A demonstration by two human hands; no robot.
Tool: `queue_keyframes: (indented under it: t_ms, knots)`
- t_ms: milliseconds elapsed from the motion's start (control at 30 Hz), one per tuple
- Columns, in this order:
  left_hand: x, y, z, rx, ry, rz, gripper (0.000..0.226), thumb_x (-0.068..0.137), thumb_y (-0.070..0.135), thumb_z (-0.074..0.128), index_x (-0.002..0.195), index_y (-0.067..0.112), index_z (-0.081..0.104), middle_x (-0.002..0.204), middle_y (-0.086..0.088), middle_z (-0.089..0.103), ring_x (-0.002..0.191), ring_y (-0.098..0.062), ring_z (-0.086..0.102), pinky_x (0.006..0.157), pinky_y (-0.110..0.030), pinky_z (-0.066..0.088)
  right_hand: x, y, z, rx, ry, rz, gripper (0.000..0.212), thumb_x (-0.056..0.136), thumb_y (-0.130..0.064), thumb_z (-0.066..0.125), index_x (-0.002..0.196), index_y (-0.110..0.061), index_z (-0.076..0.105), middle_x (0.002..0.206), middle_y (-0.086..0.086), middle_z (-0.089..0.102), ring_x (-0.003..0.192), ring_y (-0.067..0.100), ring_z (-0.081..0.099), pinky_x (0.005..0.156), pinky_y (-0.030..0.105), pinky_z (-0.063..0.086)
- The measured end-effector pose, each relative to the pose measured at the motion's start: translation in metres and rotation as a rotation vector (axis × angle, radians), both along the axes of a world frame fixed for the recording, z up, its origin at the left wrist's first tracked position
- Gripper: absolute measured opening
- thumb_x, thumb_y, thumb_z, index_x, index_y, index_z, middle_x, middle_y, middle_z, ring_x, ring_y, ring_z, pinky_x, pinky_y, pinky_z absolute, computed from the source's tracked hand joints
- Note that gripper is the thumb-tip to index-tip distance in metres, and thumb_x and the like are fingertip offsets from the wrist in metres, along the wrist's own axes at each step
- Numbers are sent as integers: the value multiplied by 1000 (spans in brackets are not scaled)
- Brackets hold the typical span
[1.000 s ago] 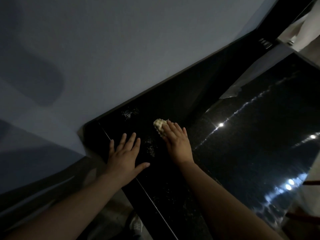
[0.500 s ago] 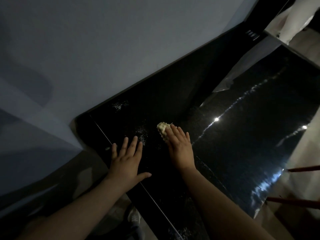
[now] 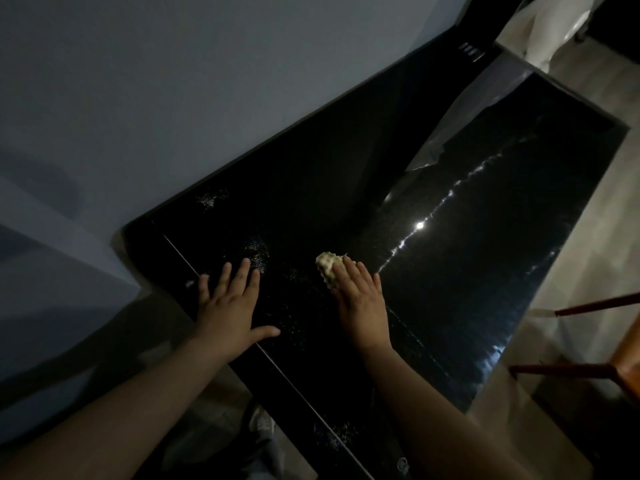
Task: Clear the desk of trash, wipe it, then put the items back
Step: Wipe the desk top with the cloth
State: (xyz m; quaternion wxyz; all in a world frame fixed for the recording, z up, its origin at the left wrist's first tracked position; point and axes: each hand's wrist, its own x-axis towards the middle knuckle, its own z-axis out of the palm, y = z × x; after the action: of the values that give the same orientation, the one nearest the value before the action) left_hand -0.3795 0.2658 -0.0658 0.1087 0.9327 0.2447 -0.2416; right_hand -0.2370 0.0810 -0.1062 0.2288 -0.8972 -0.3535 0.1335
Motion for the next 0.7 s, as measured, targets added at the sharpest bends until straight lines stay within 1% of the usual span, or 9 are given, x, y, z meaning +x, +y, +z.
queue_keyframes:
  t_ms: [100, 200, 333, 467, 600, 700]
  knots:
    - [3, -5, 5, 1, 16, 6, 104, 81, 74, 44, 153, 17, -6, 158, -5, -22, 146, -29, -16, 117, -56, -4, -3, -12, 0, 2, -12, -19, 50, 101, -34, 39, 149, -34, 25, 157, -8, 20, 146, 12, 9, 120, 36, 0]
    - [5, -20, 9, -24, -14, -3, 100, 84, 70, 45, 153, 16, -4, 159, -4, -21, 146, -27, -17, 117, -56, -6, -5, -24, 0, -12, -23, -29, 50, 101, -33, 39, 149, -34, 24, 158, -9, 18, 146, 12, 9, 118, 32, -4]
    - [1, -51, 10, -50, -21, -49, 99, 84, 71, 42, 153, 17, -4, 158, -4, -22, 146, -27, -19, 117, -55, -6, -10, -42, -2, -5, -34, -66, 50, 101, -33, 40, 148, -36, 25, 157, -9, 19, 145, 10, 8, 117, 30, -5]
    - [-1, -77, 12, -71, 6, -87, 100, 85, 71, 42, 152, 17, -9, 158, -5, -24, 145, -28, -21, 117, -55, -6, -16, -62, -1, -18, -37, -97, 52, 100, -33, 40, 149, -37, 23, 158, -10, 18, 146, 10, 7, 118, 32, -4]
    - [-3, -103, 14, -67, 10, -116, 102, 84, 71, 43, 152, 17, -10, 157, -6, -25, 145, -28, -22, 117, -56, -6, -23, -84, 2, -15, -26, -122, 51, 101, -32, 40, 149, -34, 24, 158, -8, 19, 145, 10, 7, 117, 32, -5]
    - [-3, -120, 14, -49, 11, -133, 104, 83, 72, 43, 152, 17, -12, 156, -7, -28, 144, -29, -23, 117, -56, -6, -27, -100, 2, -21, -30, -138, 52, 100, -35, 37, 150, -34, 24, 158, -8, 19, 146, 11, 7, 117, 32, -6]
